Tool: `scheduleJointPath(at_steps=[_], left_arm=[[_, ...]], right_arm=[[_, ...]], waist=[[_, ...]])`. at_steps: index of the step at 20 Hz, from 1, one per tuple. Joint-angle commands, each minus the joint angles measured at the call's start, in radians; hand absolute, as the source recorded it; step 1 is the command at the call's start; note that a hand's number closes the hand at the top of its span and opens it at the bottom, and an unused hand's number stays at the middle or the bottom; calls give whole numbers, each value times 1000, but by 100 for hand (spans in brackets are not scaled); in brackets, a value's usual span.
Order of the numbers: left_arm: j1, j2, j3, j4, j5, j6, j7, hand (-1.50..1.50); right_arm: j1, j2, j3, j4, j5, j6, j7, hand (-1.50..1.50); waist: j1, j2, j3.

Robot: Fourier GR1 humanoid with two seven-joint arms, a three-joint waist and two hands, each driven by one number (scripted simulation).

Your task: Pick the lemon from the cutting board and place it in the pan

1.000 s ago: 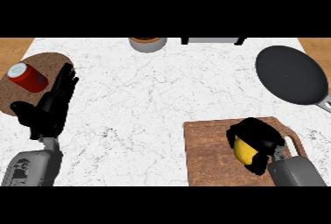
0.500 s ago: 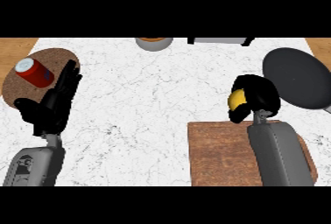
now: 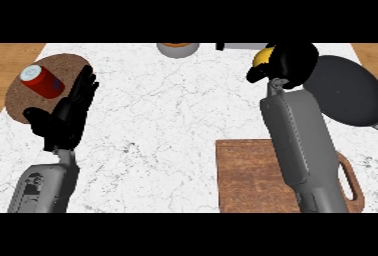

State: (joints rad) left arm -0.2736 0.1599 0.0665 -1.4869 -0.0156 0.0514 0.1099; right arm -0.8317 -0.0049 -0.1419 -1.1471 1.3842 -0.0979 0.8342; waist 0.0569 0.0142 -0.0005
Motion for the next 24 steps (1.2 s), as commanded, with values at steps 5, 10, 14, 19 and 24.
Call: scheduleJointPath(at_steps=[5,10,14,19,24], left_arm=[[-12,20,36,14,7,5,-6,0],[0,1,25,-16,0,24,22,0],[-4,53,76,30,49,-40,-7,0],[7,17,35,2,24,-23,-30,0],[12,5,29,60,6,-19,-82,0]], right_arm=[[-98,-65,-174,186,-96,-376,-57,150],[-105,-243,-264,330,-207,-380,-220,150],[-87,-351,-319,447,-241,-444,-309,150],[-30,-483,-346,635,-202,-540,-414,150],[-38,-556,-396,781,-232,-609,-482,150]], waist=[[-27,-1,2],[-37,-6,2],[-34,-4,2],[-9,11,3],[-1,15,4]])
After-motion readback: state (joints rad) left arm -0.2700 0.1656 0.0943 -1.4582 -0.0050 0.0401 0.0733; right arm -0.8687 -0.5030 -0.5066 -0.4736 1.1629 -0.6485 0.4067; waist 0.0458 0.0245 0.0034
